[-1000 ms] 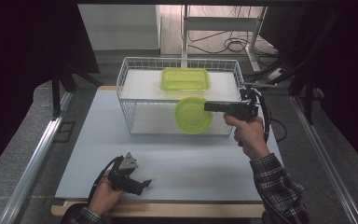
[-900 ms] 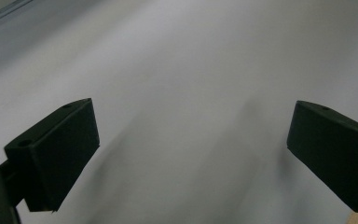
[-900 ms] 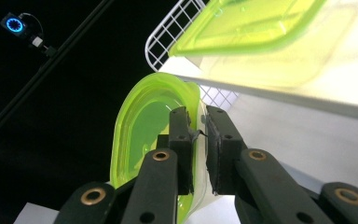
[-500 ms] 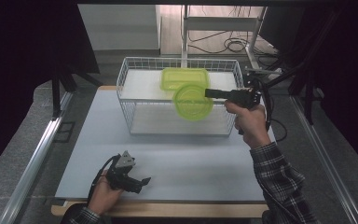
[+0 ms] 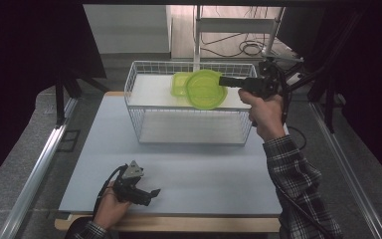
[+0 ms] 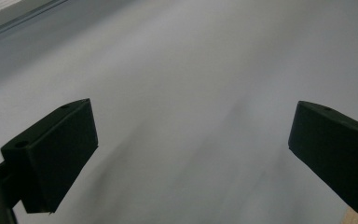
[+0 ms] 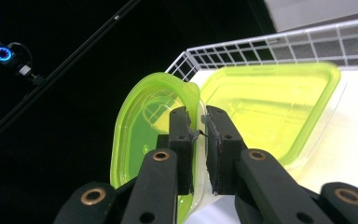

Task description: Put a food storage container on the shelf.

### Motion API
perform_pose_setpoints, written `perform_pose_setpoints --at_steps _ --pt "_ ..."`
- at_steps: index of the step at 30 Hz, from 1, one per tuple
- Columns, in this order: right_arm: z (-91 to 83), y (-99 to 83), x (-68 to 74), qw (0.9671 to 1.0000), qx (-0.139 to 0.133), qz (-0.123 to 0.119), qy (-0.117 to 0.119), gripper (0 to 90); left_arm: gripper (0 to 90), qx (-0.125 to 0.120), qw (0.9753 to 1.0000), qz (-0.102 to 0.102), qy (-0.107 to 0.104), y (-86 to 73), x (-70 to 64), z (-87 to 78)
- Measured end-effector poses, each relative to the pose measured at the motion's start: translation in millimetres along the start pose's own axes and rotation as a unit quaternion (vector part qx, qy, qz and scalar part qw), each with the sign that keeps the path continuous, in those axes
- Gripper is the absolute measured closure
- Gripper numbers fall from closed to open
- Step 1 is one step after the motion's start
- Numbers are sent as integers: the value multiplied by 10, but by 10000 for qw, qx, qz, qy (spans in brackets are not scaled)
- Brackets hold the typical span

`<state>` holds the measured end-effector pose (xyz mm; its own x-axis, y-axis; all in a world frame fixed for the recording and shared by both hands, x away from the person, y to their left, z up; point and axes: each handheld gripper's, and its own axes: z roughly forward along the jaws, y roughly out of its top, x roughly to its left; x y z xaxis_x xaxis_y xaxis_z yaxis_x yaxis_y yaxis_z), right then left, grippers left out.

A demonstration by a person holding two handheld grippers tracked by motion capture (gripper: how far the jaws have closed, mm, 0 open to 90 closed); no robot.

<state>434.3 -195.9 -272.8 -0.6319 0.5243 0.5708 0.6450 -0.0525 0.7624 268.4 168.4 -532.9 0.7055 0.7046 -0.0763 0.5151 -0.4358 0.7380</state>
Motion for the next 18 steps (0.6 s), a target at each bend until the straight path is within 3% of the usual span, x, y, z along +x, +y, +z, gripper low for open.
perform_pose_setpoints --at_steps 18 --pt "287 314 -11 9987 -172 -32 -487 813 12 20 10000 26 -9 -3 -2 5"
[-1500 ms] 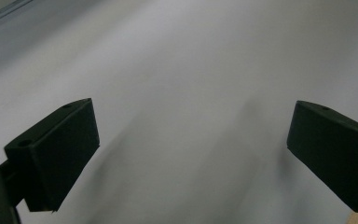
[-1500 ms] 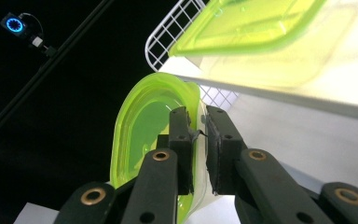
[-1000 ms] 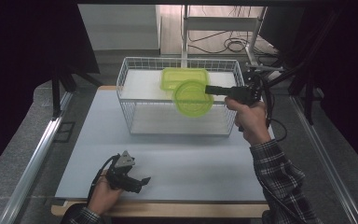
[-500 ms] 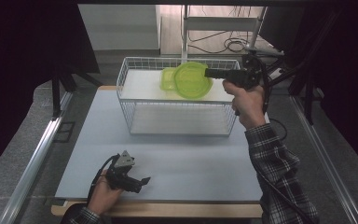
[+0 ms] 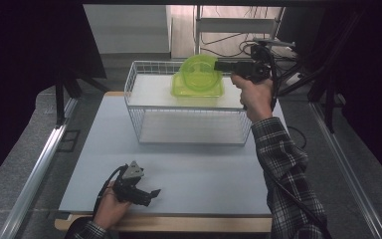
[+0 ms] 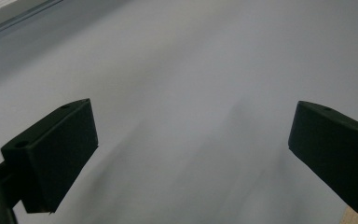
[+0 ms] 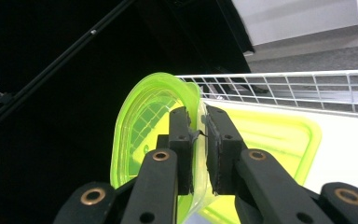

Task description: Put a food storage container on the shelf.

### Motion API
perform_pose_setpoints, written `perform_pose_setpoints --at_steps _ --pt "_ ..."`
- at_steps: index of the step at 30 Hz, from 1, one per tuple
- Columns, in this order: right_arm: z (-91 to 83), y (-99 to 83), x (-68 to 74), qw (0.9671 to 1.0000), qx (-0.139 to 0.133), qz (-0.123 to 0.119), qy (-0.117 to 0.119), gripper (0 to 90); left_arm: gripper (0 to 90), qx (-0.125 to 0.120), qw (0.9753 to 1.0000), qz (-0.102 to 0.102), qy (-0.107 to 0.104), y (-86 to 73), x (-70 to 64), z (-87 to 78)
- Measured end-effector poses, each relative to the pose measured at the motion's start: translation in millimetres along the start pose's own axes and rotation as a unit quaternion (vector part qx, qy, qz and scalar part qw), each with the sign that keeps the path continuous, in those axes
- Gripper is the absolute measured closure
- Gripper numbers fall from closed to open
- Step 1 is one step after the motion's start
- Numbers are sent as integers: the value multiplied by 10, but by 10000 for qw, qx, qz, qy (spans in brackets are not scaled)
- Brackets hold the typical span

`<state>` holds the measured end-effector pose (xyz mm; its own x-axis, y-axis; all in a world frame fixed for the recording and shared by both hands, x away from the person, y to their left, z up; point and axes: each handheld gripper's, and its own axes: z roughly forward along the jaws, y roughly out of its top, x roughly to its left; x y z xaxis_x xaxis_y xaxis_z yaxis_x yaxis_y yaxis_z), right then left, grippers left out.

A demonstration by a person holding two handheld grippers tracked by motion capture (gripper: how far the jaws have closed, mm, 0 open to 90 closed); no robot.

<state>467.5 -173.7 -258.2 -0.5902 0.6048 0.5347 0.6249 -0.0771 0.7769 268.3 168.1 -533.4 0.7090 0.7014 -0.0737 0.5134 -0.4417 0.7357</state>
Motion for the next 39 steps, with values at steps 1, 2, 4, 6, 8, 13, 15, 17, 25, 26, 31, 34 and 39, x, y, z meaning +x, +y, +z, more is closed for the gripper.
perform_pose_setpoints --at_steps 1,2,4,6,8,13,15,17,25,26,31,34,39 --pt "17 4 -2 10000 5 17 -1 813 12 4 10000 1 -5 -1 0 0" --pt "44 12 -4 10000 12 38 -14 813 12 8 10000 18 3 -1 2 -2" --pt "78 22 -8 10000 34 36 -52 813 12 8 10000 19 5 -3 4 -5" --pt "113 33 -8 9999 52 59 -94 813 12 -2 10000 10 -1 -4 6 -9" --pt "136 39 -13 9998 80 56 -158 813 12 -4 10000 12 5 -5 8 -12" --pt "164 43 -14 9996 18 39 -272 805 12 5 10000 20 1 -6 7 -9" --pt "173 40 11 9990 9 -34 -451 796 12 20 10000 30 6 -6 5 -7" --pt "181 37 21 9984 -1 -87 -560 790 12 26 10000 37 7 -6 4 -5" --pt "231 46 -33 9960 -35 -144 -886 747 13 73 10000 65 5 -8 -2 3" --pt "236 47 -40 9958 -38 -151 -907 743 13 78 9999 70 8 -8 -2 4" --pt "260 46 -72 9951 -10 -193 -969 709 13 100 9999 93 13 -9 -4 6" --pt "262 51 -76 9952 8 -202 -958 666 13 101 9999 97 12 -9 -4 6" --pt "227 64 -67 9969 -48 -205 -752 520 13 110 9999 105 15 -11 -5 5"
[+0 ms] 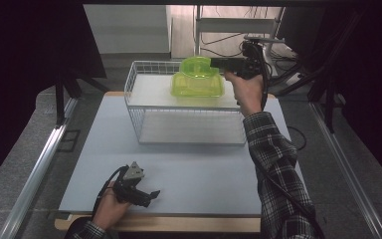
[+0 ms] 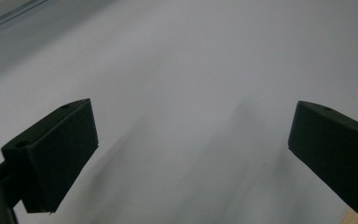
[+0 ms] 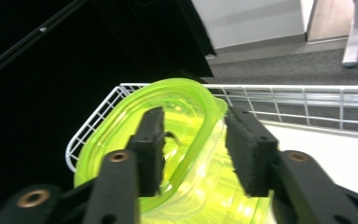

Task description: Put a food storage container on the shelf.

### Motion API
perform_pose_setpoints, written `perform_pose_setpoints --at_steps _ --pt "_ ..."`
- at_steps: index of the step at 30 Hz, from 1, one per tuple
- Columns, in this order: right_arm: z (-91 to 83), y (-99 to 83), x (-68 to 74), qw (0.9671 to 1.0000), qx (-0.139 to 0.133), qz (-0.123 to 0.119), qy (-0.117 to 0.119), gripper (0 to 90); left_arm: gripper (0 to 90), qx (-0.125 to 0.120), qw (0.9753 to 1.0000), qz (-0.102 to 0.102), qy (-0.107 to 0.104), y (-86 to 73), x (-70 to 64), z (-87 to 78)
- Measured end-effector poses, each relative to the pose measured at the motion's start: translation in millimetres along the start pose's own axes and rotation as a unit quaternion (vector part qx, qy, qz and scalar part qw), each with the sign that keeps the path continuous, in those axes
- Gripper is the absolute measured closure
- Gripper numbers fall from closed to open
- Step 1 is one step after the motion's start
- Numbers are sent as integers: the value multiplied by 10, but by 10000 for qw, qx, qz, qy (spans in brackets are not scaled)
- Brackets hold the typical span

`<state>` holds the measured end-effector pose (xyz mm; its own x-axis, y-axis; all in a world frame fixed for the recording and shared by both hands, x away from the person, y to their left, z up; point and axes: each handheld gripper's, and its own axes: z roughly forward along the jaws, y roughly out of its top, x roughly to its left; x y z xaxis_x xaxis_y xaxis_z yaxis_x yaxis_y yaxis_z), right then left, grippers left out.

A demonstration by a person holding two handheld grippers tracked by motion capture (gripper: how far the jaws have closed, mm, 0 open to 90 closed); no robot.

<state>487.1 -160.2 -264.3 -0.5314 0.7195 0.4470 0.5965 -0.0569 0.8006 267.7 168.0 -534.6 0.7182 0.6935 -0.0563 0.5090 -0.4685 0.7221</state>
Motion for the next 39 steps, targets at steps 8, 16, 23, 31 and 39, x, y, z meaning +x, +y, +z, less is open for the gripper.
perform_pose_setpoints --at_steps 8,16,23,31,39 --pt "-109 -13 25 9996 -38 -276 81 373 13 26 10000 30 8 0 -4 2" --pt "-202 -87 15 9983 76 -570 11 264 13 -25 10000 0 31 2 -2 -5" --pt "-244 -167 50 9966 138 -812 -28 197 13 -66 10000 -53 17 7 1 -20" --pt "-279 -262 94 9949 162 -991 -1 154 13 -65 10000 -47 21 7 -1 -21" --pt "-329 -379 81 9934 185 -1128 13 127 13 -50 10000 -39 24 6 -3 -17"
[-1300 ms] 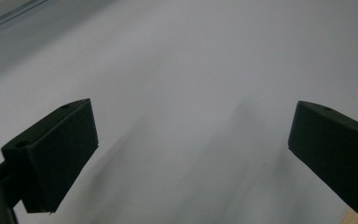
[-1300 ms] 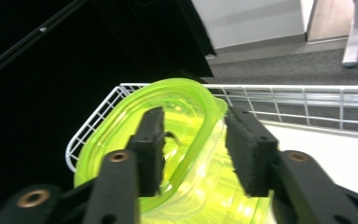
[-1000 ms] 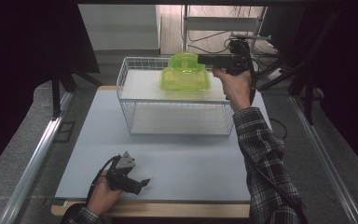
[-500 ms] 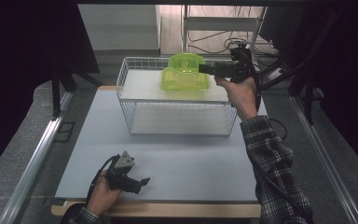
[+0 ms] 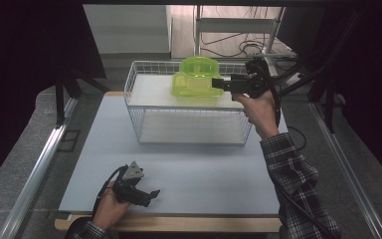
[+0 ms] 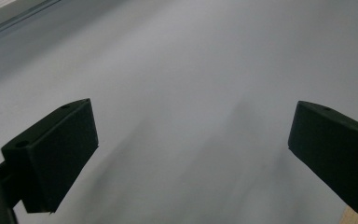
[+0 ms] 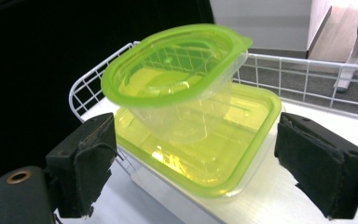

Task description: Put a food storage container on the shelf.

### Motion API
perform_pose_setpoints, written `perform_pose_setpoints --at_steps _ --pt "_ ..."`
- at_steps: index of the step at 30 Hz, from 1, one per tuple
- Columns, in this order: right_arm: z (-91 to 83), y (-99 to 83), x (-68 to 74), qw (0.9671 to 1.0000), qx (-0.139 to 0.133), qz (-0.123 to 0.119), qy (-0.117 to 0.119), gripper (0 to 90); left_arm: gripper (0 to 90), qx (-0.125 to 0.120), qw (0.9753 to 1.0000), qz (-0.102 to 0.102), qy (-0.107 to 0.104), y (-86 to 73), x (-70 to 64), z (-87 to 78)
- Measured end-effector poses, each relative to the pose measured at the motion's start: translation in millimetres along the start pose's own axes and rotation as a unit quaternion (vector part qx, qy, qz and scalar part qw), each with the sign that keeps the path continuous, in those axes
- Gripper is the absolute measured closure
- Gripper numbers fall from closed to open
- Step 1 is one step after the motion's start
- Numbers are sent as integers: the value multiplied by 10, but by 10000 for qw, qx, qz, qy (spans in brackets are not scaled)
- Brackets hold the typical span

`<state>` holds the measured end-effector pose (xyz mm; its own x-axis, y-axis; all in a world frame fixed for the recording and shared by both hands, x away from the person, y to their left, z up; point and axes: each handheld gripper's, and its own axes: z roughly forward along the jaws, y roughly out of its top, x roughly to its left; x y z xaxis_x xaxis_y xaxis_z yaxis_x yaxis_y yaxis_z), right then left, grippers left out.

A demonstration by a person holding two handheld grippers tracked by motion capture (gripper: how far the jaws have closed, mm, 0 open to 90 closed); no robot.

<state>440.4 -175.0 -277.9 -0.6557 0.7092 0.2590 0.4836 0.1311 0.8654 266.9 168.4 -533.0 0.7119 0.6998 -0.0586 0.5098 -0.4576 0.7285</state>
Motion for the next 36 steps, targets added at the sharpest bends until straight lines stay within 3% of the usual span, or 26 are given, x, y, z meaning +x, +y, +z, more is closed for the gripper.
perform_pose_setpoints --at_steps 15,36 --pt "-48 -273 108 9983 164 -550 -30 64 13 5 10000 33 1 0 -3 7" --pt "-53 -729 193 9950 339 -926 124 28 13 12 10000 53 5 1 -8 9"
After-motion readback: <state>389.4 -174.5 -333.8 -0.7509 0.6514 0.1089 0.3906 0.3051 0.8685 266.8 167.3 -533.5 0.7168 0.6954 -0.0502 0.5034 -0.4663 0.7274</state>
